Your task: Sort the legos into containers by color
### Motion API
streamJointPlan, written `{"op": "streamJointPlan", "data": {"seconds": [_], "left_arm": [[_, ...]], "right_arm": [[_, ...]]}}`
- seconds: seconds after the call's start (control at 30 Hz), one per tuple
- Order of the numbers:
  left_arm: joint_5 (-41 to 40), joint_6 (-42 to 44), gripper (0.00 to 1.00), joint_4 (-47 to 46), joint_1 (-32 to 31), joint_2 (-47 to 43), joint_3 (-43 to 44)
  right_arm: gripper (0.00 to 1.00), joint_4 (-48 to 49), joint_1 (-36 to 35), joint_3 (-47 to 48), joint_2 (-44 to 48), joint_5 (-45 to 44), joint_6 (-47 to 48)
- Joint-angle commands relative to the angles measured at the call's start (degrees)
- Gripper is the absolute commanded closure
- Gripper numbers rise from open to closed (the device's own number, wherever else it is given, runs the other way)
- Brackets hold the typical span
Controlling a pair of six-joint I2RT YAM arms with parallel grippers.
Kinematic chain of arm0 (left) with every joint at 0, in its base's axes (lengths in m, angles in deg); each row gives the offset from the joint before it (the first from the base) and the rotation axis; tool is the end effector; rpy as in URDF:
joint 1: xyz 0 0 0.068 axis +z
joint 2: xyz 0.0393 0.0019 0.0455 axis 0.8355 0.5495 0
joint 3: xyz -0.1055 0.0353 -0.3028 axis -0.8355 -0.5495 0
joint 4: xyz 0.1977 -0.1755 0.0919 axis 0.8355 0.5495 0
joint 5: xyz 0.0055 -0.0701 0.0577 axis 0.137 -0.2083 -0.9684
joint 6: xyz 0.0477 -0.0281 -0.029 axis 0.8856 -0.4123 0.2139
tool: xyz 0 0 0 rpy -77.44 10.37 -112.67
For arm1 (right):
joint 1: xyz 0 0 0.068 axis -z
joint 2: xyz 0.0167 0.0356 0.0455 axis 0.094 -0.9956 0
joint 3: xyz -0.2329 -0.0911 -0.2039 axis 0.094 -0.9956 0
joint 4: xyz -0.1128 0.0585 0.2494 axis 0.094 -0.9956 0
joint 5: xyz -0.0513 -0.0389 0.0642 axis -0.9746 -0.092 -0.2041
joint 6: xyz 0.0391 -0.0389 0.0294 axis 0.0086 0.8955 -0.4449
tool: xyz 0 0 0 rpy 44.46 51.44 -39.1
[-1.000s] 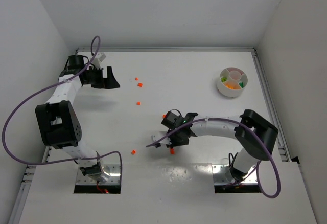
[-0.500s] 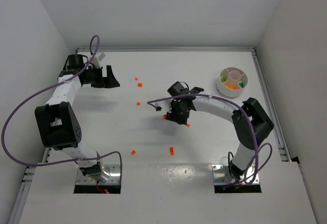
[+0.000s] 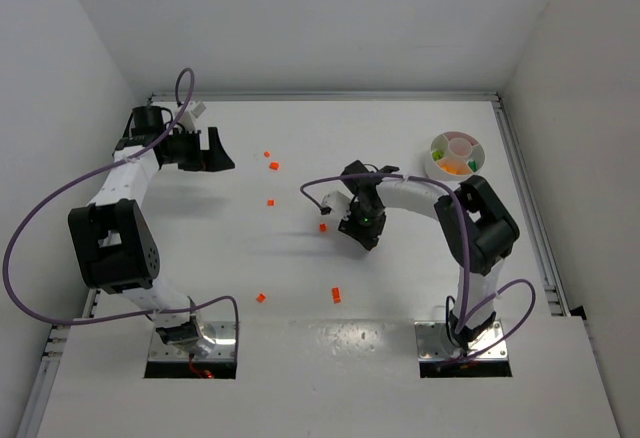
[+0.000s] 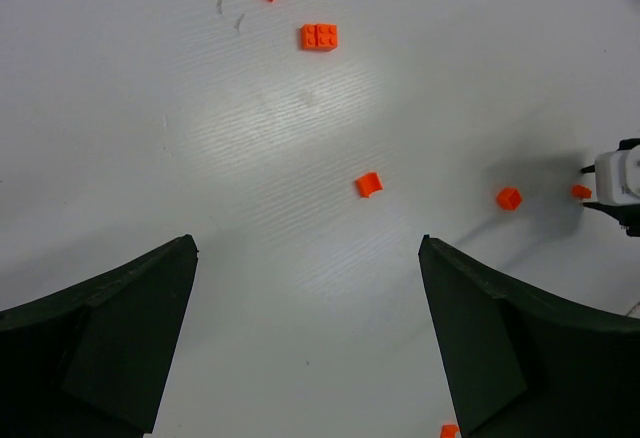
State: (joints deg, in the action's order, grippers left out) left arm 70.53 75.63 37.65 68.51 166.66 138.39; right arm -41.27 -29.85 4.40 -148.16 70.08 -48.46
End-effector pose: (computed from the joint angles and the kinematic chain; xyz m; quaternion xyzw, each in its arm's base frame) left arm 0.3709 0.0466 0.3018 0.0491 0.8938 -0.2750 0.3509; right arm 0.2943 0.2151 0.1551 -0.5072 0.8576 0.0666 0.0533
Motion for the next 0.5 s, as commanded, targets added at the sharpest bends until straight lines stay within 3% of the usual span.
{"op": "streamJointPlan", "data": {"seconds": [0.0, 0.3, 0.47], "left_arm": [[1.1, -0.2, 0.00, -1.7, 0.5, -1.9, 0.3], [1.1, -1.3, 0.00, -1.7, 0.5, -0.2, 0.8], [1.1, -1.3, 0.00, -1.7, 0.5, -0.2, 0.8]], "right_arm": [[0.60, 1.2, 0.4, 0.5, -0.1, 0.9, -3.8], [0.73, 5.3, -0.7, -1.9, -1.7, -3.1, -9.4], [0.88, 6.9, -0.7, -4.0, -2.3, -5.5, -10.5]]}}
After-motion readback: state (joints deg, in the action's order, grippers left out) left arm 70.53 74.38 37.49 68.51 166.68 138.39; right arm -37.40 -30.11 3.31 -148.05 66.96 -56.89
